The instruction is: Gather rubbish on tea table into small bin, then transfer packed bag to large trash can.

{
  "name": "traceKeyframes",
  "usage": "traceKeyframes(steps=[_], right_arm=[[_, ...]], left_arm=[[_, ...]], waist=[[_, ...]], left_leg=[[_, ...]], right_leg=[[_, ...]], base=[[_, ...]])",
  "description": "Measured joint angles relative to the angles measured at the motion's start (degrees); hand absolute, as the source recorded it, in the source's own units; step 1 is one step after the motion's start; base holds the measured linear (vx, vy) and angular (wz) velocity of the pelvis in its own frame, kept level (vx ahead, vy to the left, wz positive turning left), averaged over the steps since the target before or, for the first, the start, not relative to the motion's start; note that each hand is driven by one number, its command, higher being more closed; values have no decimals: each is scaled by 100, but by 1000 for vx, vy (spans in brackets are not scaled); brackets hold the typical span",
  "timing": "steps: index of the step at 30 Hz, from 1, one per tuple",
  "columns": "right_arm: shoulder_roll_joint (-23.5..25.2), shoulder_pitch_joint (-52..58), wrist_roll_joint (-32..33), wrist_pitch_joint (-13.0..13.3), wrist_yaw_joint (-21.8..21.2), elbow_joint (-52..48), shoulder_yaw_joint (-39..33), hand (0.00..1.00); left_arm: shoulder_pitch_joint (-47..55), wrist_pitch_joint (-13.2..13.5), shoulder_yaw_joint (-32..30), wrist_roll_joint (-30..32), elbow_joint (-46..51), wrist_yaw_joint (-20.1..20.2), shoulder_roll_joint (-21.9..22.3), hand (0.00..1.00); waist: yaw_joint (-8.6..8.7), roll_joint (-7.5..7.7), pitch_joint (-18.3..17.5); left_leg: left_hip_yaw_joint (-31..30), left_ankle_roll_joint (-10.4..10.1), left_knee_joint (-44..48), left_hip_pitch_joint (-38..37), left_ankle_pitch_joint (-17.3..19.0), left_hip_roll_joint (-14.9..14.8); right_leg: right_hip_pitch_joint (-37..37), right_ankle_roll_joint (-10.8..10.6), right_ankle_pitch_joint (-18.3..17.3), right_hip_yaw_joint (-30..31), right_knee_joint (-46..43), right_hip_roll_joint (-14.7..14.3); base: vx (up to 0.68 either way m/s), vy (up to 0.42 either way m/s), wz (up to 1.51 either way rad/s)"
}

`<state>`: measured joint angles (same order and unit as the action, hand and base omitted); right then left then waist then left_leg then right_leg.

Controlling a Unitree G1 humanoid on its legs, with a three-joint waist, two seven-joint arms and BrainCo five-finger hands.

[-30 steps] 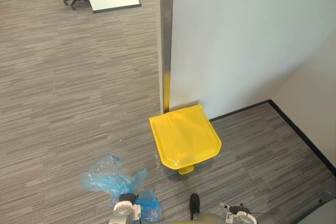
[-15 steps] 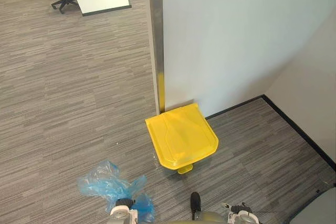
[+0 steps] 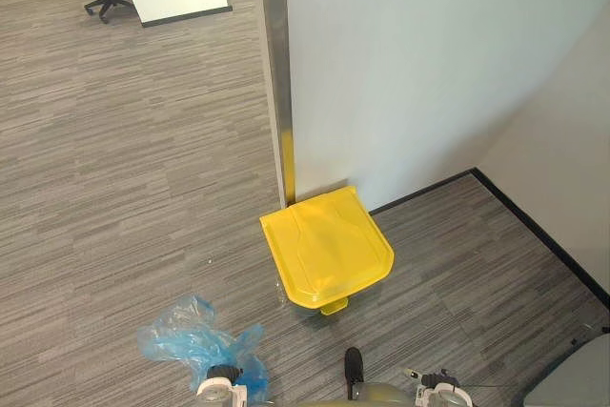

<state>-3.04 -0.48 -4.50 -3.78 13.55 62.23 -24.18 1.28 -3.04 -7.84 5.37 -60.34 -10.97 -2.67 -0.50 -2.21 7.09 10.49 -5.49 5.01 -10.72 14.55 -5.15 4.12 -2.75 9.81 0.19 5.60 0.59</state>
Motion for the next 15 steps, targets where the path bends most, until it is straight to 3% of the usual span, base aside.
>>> traceKeyframes(steps=[5, 11, 13, 14, 15], right_arm=[[-3, -18, 2, 1, 6, -11, 96, 0], [119, -95, -3, 1, 10, -301, 533, 0], [185, -145, -3, 2, 21, -432, 533, 0], [218, -169, -1, 0, 41, -505, 540, 0], [273, -151, 18, 19, 65, -551, 511, 0]], left_arm=[[-10, 7, -24, -4, 2, -3, 2, 100], [14, 22, -358, -41, 180, -12, 188, 100], [-5, 25, -427, -45, 334, -21, 200, 100], [5, 31, -427, -51, 407, -30, 251, 100], [-12, 32, -427, -50, 428, -36, 249, 100]], waist=[[1, 23, 29], [-69, 140, 132], [-140, 180, 159], [-178, 101, 194], [-174, 129, 192]], left_leg=[[227, 27, 14, -34, 15, 68], [923, 163, 274, -36, 192, 72], [1152, 192, 433, 162, 228, 31], [1248, 191, 503, 246, 228, -92], [1212, 188, 546, 223, 226, -102]], right_leg=[[87, -41, 99, 253, -44, 3], [229, 2, 185, 700, -53, -68], [570, 92, -98, 168, -430, 34], [979, 213, -468, -299, -1404, 119], [1226, 297, -1136, -681, -2720, 344]], base=[[-16, 0, -28], [-67, -21, -49], [-115, -59, -51], [-36, -71, -23], [15, -87, -5]])
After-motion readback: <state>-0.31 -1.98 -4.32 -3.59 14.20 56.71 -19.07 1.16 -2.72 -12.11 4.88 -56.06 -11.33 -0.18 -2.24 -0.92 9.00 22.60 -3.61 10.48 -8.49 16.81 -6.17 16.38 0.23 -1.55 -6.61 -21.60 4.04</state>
